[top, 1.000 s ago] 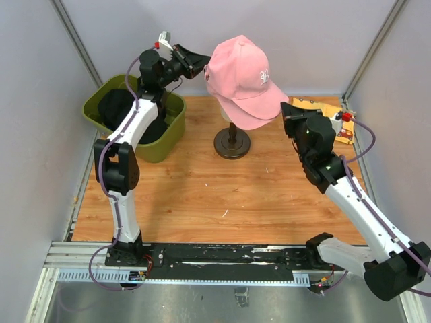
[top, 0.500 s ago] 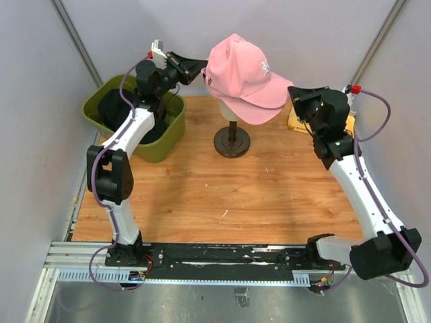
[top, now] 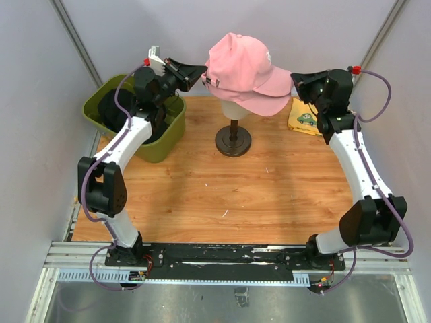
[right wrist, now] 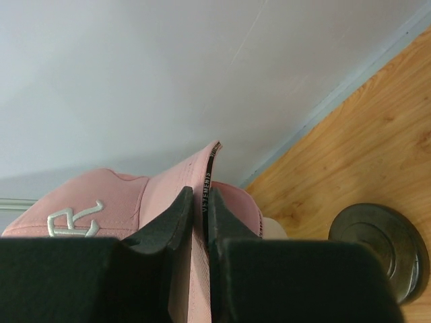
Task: Stack the hats
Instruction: Stack the hat on the hat.
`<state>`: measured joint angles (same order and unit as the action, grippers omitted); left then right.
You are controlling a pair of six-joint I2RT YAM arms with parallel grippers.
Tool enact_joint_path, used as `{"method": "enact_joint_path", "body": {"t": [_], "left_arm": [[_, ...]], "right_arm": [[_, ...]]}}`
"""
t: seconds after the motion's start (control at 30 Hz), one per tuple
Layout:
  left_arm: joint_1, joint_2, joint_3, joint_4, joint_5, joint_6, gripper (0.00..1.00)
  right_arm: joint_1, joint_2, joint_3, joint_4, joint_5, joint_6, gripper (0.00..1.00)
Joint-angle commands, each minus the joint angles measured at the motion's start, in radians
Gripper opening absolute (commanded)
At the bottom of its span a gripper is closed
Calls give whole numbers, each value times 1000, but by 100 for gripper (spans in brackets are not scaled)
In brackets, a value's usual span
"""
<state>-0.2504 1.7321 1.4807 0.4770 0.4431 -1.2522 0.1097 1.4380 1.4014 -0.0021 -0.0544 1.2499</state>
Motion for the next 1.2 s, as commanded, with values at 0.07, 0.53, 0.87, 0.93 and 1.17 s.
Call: {"method": "enact_joint_path", "body": {"t": [0.07,0.53,0.87,0.93,1.17], "left_arm": [[-19,-15,84,-36,15,34,4],[0,26,221,-93,-2,59,6],[25,59,244,-115,24,67,7],[26,60,233,-115,26,72,7],[28,73,187,-96,31,68,8]], "right_arm": [[-22,10,81,14,-48,-26,0],[-32,-17,135,10,-84,-29,1],[-31,-113,7,26,-81,-20,1],[-32,-132,-28,26,-83,-26,1],[-30,-168,-109,13,-91,-40,1]]}}
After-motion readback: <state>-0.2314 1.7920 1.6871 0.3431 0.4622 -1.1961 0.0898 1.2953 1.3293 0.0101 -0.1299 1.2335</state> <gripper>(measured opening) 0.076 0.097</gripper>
